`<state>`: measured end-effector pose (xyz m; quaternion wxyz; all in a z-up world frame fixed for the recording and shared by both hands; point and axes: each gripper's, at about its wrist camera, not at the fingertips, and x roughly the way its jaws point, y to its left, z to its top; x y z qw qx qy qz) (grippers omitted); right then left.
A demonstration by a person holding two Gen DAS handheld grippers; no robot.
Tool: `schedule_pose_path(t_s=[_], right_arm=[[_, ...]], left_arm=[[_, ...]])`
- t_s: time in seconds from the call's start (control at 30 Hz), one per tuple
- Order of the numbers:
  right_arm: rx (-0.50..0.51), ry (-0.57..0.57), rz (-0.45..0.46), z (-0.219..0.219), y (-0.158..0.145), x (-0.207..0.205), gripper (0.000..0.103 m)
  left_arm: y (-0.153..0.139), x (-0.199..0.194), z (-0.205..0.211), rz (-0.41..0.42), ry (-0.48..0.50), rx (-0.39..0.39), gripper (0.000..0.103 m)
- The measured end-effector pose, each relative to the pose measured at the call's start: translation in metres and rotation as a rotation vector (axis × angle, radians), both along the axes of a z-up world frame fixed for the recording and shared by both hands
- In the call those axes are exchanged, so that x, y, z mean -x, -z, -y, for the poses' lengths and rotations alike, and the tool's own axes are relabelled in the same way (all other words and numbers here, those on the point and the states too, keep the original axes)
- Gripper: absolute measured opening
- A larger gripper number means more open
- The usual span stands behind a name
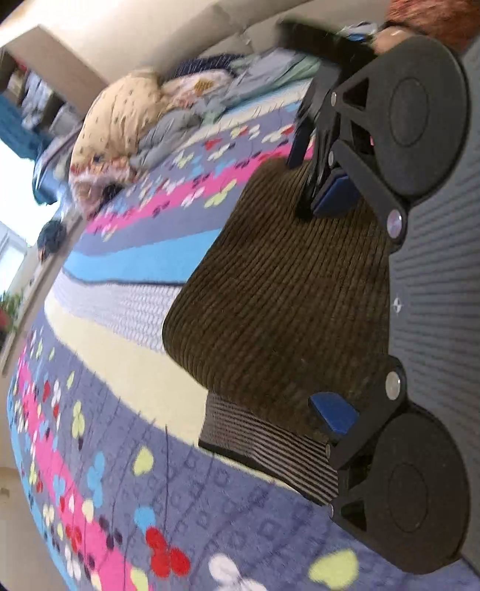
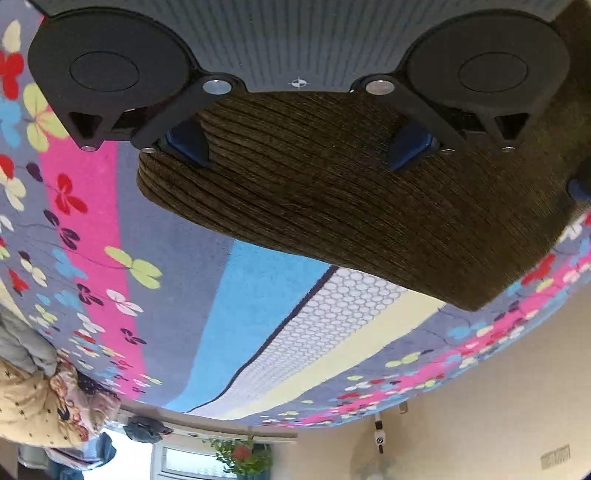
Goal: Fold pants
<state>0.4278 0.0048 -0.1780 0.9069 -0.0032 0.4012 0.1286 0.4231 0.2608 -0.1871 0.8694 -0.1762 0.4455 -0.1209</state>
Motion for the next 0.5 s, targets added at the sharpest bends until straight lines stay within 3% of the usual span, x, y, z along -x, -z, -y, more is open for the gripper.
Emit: schedule_pose_path(t_s=[0.17, 0.27, 0.4, 0.5], right_arm=[[-0.107, 0.040, -0.054, 0.027, -0.033, 0.073, 0.102], [-0.038, -0.037, -0.144, 0.016, -0.021, 0.123, 0.102], [0.080, -0.121, -0.288, -0.004, 0.000, 0.153, 0.101], [0.020, -0.075, -0.174, 0.008, -0.036, 0.175, 0.101]], left_arm=[[-0.027, 0.034, 0.022, -0.048, -0.096, -0.228, 0.103], [-0.037, 0.061, 0.032, -0.061, -0.123, -0.304, 0.103], [-0.045, 0.099, 0.039, -0.084, -0.146, -0.333, 0.103], [-0.062, 0.133, 0.040, -0.065, -0.172, -0.295, 0.103]])
